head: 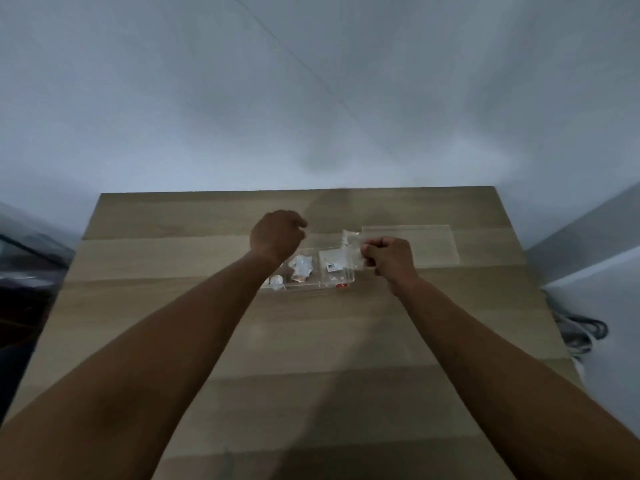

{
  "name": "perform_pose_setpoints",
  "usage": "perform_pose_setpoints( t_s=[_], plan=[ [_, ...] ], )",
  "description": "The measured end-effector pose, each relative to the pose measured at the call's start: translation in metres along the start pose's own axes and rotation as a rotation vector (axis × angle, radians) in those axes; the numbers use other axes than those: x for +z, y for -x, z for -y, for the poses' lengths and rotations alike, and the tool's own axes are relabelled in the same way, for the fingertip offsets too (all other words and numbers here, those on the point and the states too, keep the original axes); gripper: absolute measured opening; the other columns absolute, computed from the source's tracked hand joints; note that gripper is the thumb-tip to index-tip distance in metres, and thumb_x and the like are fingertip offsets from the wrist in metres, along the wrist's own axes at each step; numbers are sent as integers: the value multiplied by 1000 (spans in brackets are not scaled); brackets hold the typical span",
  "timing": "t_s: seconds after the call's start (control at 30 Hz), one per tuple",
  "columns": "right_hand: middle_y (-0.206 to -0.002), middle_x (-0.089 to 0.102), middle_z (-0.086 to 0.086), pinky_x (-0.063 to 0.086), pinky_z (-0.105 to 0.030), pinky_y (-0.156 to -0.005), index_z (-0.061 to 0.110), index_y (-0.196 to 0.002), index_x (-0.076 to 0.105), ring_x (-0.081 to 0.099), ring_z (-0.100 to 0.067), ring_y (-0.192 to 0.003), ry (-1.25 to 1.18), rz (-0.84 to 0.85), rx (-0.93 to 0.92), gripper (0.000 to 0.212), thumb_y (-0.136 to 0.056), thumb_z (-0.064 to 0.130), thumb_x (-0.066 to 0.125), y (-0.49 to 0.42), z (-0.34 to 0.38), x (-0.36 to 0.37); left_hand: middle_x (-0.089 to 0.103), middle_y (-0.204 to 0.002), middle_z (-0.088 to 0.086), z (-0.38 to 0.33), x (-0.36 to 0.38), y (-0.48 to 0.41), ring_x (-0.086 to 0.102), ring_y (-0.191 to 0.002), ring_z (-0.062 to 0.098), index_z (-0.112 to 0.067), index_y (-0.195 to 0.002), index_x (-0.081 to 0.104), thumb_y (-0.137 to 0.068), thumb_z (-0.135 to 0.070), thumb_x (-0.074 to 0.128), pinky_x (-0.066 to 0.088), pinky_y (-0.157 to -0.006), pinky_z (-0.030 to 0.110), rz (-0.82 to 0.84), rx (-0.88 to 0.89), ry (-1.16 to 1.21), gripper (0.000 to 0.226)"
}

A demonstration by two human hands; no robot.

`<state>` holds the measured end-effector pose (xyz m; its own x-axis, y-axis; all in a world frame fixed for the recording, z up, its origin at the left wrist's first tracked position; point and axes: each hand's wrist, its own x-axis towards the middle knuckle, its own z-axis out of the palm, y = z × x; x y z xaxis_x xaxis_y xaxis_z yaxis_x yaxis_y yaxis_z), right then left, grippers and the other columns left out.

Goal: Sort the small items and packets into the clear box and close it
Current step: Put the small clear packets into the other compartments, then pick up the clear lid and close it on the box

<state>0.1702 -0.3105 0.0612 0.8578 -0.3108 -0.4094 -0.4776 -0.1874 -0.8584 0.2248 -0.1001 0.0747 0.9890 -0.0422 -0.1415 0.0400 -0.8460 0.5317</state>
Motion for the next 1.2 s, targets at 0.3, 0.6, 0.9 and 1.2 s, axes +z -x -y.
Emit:
perform_pose_setpoints(
  t_s=[0.3,0.6,0.9,1.2],
  plan=[
    [-71,74,-14,53,-23,-66,3,-79,76,71,-19,-65,492,60,-154,13,-75,13,69,-18,9,40,72,-114,12,85,-2,39,66,-108,25,-19,-120,68,-79,-14,67,47,-93,31,-175,-384,268,41],
    [-97,72,-9,43,-33,-72,22,-107,52,67,-33,-91,910,80,-391,24,-85,22,59,-11,-10,51,77,-99,10,97,9,52,71,-94,25,-21,-110,73,-75,-15,65,57,-90,40,-171,-477,420,36],
    [-98,70,-12,49,-38,-76,13,-89,63,64,-33,-91,837,134,-450,8,-87,17,57,-12,-14,47,73,-107,13,95,8,51,68,-102,29,-18,-118,68,-79,-12,65,55,-93,38,-158,-483,405,40],
    [-91,71,-11,41,-26,-73,9,-90,67,63,-25,-85,472,-182,-439,13,-88,20,61,-23,-21,-23,61,-115,6,-2,21,48,62,-98,21,-24,-114,68,-88,-15,60,52,-88,35,-337,-30,298,29]
  ],
)
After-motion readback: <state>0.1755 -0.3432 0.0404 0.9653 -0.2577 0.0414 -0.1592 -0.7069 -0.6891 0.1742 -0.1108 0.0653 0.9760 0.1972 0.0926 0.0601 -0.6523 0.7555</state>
